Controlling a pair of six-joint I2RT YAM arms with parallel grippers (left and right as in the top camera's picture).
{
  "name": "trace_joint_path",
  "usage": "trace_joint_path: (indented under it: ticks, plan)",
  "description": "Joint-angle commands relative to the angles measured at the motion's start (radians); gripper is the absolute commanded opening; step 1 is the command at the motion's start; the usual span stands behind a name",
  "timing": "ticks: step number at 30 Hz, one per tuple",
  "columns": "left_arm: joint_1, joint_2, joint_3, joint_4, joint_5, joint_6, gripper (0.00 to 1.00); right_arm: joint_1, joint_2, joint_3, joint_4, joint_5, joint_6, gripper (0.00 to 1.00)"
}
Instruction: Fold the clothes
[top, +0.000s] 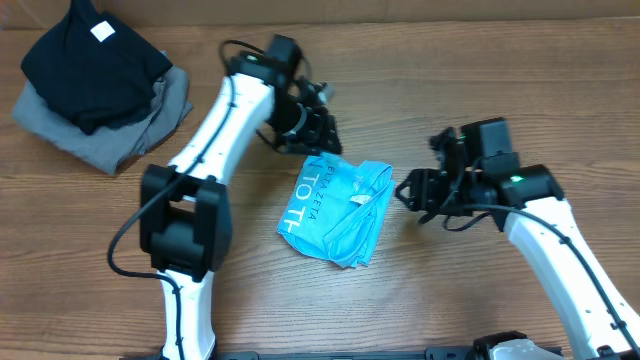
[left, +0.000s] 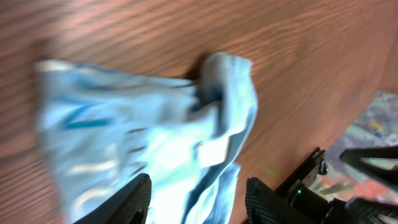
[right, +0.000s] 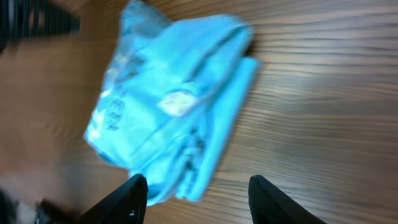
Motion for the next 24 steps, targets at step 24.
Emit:
trace_joint_path:
  ticks: [24]
  plan:
    - [0.086,-0.018,0.02,-0.234,-0.401,0.188,0.36,0.283,0.341,0.028,0.169,0.237,0.26,0.51]
